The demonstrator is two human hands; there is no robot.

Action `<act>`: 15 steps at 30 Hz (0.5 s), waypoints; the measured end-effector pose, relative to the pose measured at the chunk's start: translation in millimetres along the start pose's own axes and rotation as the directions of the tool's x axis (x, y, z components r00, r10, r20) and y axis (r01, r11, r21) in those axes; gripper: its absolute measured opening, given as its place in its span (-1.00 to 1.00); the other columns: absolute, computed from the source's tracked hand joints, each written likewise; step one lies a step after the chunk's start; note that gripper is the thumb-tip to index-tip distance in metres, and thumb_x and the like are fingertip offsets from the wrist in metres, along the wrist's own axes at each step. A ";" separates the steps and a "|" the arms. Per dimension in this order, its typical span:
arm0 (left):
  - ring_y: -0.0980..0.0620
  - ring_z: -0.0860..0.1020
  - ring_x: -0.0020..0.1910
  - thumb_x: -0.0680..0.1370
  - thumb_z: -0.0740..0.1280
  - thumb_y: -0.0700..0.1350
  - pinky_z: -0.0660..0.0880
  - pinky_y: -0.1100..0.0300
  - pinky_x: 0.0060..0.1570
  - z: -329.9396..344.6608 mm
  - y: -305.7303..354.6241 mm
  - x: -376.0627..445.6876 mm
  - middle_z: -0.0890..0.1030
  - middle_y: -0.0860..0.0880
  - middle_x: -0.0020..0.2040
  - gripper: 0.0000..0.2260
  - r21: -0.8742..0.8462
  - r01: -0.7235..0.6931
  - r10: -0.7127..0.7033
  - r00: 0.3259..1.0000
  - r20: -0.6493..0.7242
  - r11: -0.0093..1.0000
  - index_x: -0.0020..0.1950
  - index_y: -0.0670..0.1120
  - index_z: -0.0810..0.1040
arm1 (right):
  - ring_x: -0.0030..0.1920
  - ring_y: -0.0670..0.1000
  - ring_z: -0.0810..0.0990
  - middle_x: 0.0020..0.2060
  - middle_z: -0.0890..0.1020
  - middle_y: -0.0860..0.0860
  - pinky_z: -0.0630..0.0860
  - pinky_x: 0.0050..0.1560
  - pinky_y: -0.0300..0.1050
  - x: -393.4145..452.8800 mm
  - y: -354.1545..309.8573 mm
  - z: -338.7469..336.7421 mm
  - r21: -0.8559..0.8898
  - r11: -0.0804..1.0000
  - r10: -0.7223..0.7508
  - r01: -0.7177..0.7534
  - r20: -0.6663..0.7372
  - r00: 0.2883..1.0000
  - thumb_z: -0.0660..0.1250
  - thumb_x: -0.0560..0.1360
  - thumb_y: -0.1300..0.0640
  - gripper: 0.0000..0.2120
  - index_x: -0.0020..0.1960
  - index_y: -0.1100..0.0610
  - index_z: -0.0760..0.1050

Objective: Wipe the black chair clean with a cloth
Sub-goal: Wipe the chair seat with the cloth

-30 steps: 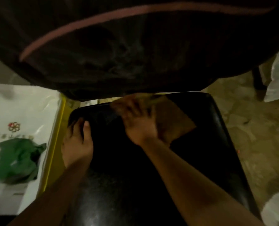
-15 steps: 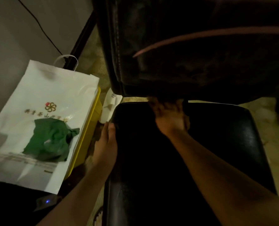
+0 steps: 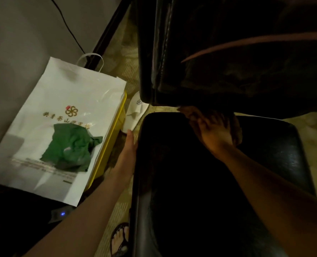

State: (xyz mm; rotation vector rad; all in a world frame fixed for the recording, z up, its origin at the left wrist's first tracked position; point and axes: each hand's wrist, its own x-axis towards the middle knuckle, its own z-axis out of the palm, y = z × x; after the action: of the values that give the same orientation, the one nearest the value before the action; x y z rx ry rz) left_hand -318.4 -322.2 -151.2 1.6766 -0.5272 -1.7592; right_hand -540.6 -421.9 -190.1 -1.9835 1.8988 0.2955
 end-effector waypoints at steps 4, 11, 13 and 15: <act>0.36 0.58 -0.06 0.63 -0.16 0.10 0.42 0.62 -0.31 11.5 3.3 -2.2 0.60 0.25 -0.13 -0.59 0.022 -0.117 0.117 0.993 -0.002 0.993 0.14 0.14 0.48 | 0.51 -0.07 -0.14 0.52 0.00 -0.16 -0.28 0.41 0.28 -2.7 -75.4 6.4 0.098 0.982 -0.159 0.159 -0.003 0.987 -0.09 0.64 0.02 -0.56 0.51 -0.11 0.02; 0.11 0.50 0.13 0.60 -0.16 0.18 0.36 0.24 0.18 -3.2 -0.2 9.8 0.48 -0.02 0.30 -0.51 0.100 -0.097 0.100 0.995 -0.025 0.990 0.37 0.01 0.34 | 0.50 -0.04 -0.30 0.52 -0.02 -0.17 -0.32 0.37 0.37 -69.8 -129.6 36.1 -0.026 0.841 -0.535 0.540 0.105 0.838 -0.06 0.63 0.01 -0.53 0.52 -0.11 -0.05; -0.01 0.39 0.29 0.54 -0.08 0.30 0.27 0.10 0.30 -16.2 -17.0 3.8 0.39 -0.03 0.35 -0.39 0.220 0.068 -0.045 0.993 -0.107 0.973 0.42 -0.05 0.29 | 0.50 -0.02 -0.29 0.52 -0.01 -0.14 -0.38 0.35 0.37 -111.9 -117.8 51.8 -0.006 0.772 -0.625 0.635 0.170 0.762 -0.09 0.63 -0.02 -0.53 0.52 -0.10 -0.04; -0.10 0.24 0.44 0.45 0.03 0.41 0.16 -0.05 0.43 -26.9 -40.7 -5.7 0.26 -0.06 0.47 -0.27 0.374 0.186 -0.122 0.974 -0.189 0.909 0.48 -0.01 0.20 | 0.52 0.04 -0.06 0.49 0.18 -0.11 -0.01 0.39 0.41 -162.4 -96.9 73.1 -0.037 0.620 -0.757 0.784 0.236 0.610 -0.13 0.58 -0.04 -0.54 0.46 -0.16 0.19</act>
State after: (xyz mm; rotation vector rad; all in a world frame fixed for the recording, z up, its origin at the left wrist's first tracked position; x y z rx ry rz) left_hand -299.1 -285.4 -177.5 2.1710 -0.7235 -1.6839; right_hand -447.4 -242.2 -178.9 -2.5389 0.7541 0.3537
